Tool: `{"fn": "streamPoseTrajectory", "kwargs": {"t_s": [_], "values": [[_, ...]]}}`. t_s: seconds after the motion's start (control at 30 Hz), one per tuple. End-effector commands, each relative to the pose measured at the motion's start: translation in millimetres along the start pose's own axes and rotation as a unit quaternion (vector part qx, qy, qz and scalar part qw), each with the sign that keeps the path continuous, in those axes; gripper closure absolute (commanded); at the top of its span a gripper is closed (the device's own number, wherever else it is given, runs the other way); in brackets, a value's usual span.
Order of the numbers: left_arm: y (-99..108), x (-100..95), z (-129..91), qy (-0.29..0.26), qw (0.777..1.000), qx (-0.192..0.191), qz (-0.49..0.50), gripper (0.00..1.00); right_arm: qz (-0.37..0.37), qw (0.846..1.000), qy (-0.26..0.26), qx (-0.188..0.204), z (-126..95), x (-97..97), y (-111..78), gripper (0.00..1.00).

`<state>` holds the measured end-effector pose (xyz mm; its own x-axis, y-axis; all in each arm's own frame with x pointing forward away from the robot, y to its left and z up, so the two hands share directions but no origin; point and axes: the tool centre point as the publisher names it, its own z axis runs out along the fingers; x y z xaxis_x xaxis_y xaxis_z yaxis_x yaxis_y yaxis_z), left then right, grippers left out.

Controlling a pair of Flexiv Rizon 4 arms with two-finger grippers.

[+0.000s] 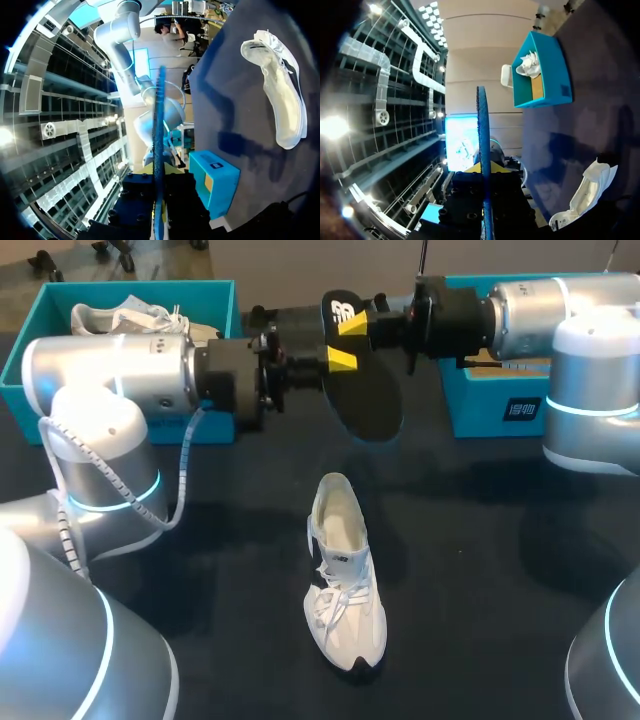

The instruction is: Take the shoe out of the shoebox, open the shoe tongue, remove and reinsert the insole, then place the shoe into the shoebox

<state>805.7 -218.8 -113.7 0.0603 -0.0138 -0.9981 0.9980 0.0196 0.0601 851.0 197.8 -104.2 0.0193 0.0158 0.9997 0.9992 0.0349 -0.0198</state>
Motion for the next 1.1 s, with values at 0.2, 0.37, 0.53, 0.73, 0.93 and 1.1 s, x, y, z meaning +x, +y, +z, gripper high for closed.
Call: {"fn": "streamPoseTrajectory", "kwargs": {"t_s": [0.2,0.37,0.53,0.73,0.93,1.1], "values": [[-1.7,-0.2,2.5,-0.002,1.000,-0.001,0.002,1.00,0.000,1.000,-0.001,0.000,0.5,0.1,-0.2,1.00],[-2.0,-0.8,2.2,0.002,1.000,-0.002,0.005,1.00,0.000,1.000,0.004,-0.003,0.1,-0.2,-0.2,0.00],[-3.0,3.1,-14.1,0.013,1.000,-0.016,-0.009,1.00,-0.004,1.000,0.002,-0.015,-7.7,-1.4,-4.9,0.00],[-8.1,9.2,-40.8,0.012,0.997,-0.016,-0.070,1.00,-0.009,1.000,0.005,-0.024,-14.7,-1.3,-14.4,0.00],[-11.1,6.9,-61.7,-0.003,0.982,-0.008,-0.188,1.00,-0.012,1.000,0.004,-0.028,-26.5,-3.0,-22.7,0.00],[-10.4,9.5,-69.1,0.006,0.957,-0.016,-0.290,1.00,-0.014,0.999,-0.002,-0.036,-34.6,-3.8,-28.5,0.00]]}}
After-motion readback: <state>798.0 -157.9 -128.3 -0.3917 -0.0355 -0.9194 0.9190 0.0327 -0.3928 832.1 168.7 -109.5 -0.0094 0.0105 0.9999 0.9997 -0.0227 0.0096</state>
